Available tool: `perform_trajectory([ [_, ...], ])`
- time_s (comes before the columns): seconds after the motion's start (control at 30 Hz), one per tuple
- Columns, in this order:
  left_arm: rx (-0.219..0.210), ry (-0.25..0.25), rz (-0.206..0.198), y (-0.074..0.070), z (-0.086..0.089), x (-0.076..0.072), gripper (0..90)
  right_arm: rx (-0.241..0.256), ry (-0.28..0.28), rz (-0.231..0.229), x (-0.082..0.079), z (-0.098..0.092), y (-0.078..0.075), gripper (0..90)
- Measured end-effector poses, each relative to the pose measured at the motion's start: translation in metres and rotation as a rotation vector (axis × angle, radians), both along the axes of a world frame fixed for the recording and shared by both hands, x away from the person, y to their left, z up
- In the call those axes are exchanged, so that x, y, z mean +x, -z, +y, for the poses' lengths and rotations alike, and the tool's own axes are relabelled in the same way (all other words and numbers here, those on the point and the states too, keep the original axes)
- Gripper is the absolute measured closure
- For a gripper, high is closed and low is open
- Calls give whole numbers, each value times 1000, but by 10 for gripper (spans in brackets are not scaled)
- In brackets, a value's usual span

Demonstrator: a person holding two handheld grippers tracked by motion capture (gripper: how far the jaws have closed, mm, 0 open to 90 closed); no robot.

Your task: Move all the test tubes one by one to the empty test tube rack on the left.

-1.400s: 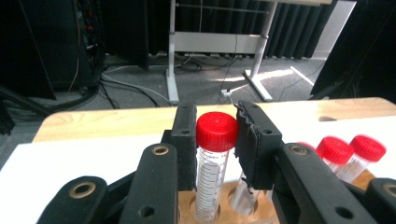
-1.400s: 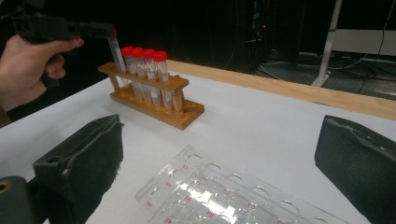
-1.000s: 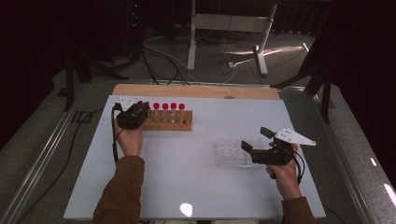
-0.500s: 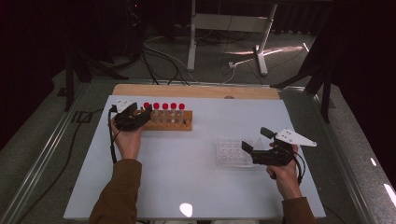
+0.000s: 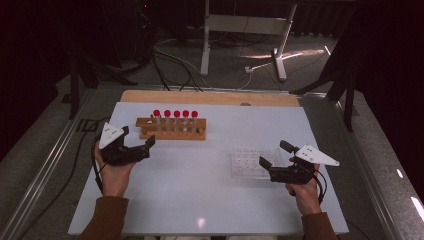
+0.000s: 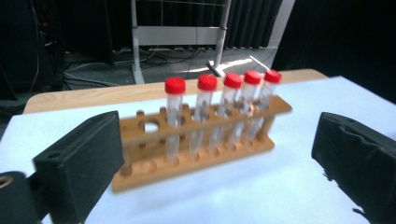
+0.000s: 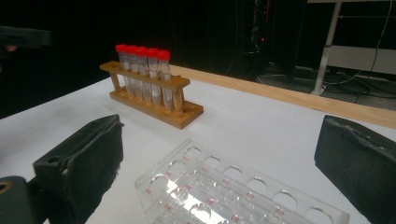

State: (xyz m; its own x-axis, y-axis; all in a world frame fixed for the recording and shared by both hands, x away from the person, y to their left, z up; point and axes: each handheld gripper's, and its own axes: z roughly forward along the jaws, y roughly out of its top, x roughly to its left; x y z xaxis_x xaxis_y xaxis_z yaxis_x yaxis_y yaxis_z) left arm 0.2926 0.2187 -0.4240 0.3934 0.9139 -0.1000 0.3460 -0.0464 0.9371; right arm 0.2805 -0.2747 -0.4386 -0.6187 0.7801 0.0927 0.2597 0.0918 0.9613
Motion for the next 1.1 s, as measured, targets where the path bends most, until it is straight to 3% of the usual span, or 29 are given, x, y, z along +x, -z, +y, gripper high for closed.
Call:
perform_trajectory([
  [0.1, 3, 15, -10, 4, 1, -17, 15, -11, -3, -8, -3, 0, 4, 11],
  [0.2, 38, 37, -21, 9, -4, -31, 9, -10, 2, -7, -6, -3, 7, 12],
  [0.3, 3, 27, -47, 15, -4, -40, 9, -9, 13, -11, -8, -6, 10, 12],
  [0.53, -5, -16, -84, 22, 2, -46, 6, -4, 8, -29, -15, -14, 13, 11],
  [0.83, -20, -23, -114, 22, 8, -56, 6, 0, 16, -53, -20, -18, 11, 0],
  [1.1, -22, -10, -93, 25, 4, -55, 6, 5, 42, -41, -19, -23, 13, 0],
])
